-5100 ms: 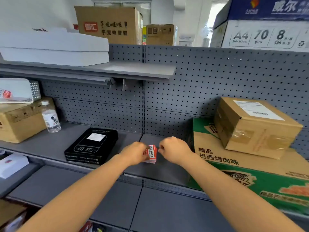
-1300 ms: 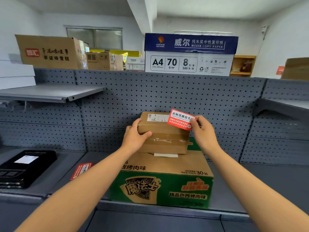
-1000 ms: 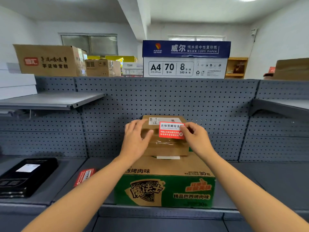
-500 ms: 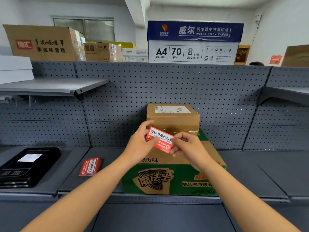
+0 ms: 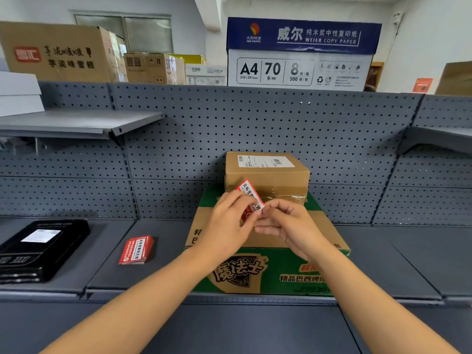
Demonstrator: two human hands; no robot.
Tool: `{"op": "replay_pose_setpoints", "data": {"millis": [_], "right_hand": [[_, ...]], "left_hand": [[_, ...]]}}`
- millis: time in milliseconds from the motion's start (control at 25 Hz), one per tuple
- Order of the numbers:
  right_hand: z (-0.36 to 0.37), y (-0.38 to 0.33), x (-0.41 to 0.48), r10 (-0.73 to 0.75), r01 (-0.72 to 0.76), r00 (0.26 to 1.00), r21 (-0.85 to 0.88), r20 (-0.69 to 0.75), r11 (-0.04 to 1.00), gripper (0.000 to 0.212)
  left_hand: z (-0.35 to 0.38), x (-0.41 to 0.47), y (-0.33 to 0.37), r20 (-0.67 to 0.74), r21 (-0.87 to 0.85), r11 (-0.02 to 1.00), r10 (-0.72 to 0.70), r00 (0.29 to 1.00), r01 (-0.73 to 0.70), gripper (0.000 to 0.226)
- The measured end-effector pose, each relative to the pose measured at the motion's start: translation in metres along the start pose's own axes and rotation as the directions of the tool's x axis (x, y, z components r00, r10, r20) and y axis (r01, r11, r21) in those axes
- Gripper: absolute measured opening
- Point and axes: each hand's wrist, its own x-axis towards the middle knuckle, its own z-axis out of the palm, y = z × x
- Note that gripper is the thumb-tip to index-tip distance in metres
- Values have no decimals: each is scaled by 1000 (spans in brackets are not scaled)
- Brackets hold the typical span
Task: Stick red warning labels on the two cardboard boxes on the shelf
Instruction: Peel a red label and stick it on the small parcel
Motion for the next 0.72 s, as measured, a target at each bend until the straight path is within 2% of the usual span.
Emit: {"op": "replay_pose_setpoints", "data": {"millis": [320,440,720], "right_hand": [[-5,-1,1,-107,107,993,-2,51,994,16],[-7,2,4,-163,164,986,-31,33,986,21],[-7,7,6,-293,289,956,-142,-12,947,11]], "left_hand": [[-8,4,8,4,-121,993,2,1000,-1,20],[-9,5,13,15,-160,986,-43,999,45,18],[-5,6,15,-18,-196,978,-70,997,66,15]]}}
